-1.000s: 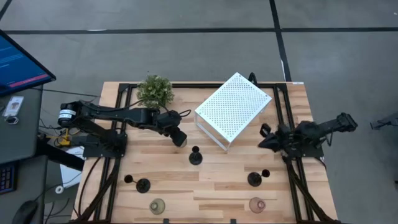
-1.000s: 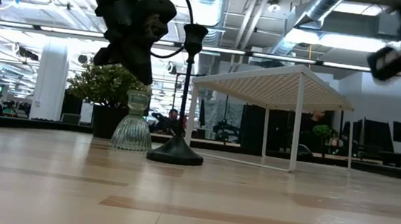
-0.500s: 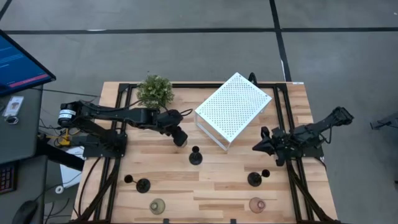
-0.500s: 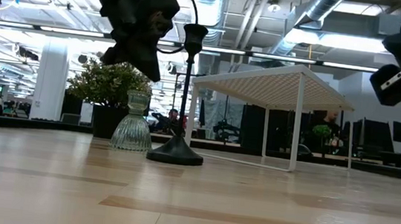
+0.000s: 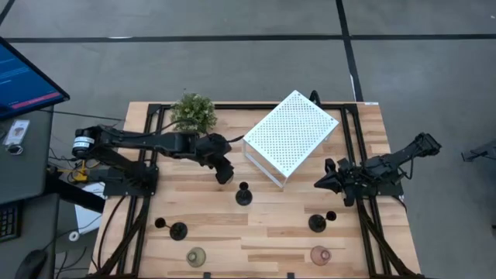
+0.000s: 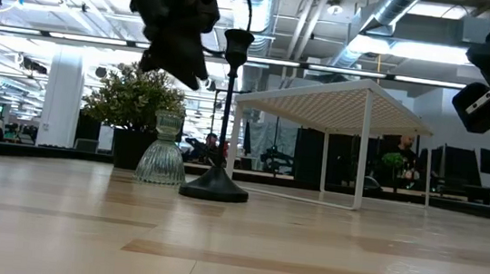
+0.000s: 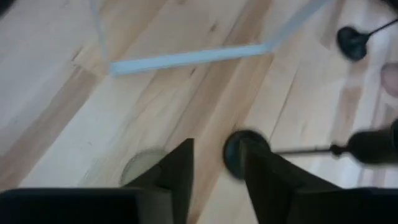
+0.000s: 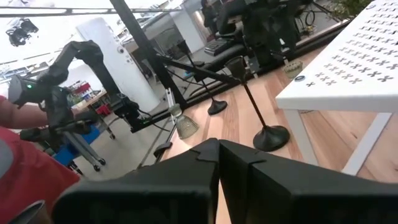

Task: Pick & Place candle stick holders
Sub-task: Put the top green glass candle holder on the shelf

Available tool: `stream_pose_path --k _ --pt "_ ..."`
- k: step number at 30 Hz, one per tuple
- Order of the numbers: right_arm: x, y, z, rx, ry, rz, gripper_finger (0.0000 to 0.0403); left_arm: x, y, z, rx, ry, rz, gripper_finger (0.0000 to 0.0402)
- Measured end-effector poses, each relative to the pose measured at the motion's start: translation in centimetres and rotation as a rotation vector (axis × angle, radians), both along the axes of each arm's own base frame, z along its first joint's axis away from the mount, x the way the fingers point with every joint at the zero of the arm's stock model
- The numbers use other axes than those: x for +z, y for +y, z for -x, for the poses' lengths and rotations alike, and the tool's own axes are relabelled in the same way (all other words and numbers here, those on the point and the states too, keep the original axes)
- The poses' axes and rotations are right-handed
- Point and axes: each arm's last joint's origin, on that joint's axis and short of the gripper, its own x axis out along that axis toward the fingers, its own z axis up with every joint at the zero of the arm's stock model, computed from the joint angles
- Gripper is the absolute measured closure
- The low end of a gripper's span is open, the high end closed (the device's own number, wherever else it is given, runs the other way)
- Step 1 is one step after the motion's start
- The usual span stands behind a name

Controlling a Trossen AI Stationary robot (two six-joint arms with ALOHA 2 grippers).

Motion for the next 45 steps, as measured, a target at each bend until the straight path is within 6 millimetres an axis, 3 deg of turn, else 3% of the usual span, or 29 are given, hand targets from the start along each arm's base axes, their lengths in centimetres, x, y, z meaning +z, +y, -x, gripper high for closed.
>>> stream_pose_path --k 7,15,26,35,40,45 --pt "0.0 0.0 0.0 0.0 0.0 0.0 0.0401 0.6 0.9 0.8 0.028 0.121 -0.092 0.0244" --pt "0.0 0.0 0.0 0.0 0.0 0.0 0.0401 -1.0 3.0 0.7 0.027 0.172 -0.045 0.0245" --pt "0.0 0.0 0.0 0.0 0.0 0.001 0.0401 -3.8 1.5 -0.9 -0.094 0.27 -0.028 0.0248" --pt "0.0 0.0 0.0 0.0 0.0 0.001 0.0401 -5.6 1.5 -1.9 -0.157 0.318 -0.011 0.025" --pt "0.0 0.0 0.0 0.0 0.0 0.001 0.0401 -6.5 1.5 -2.2 -0.162 0.348 0.003 0.0278" --pt "0.0 0.0 0.0 0.0 0.0 0.001 0.0401 -6.8 1.5 -2.3 -0.163 0.358 0.008 0.0346"
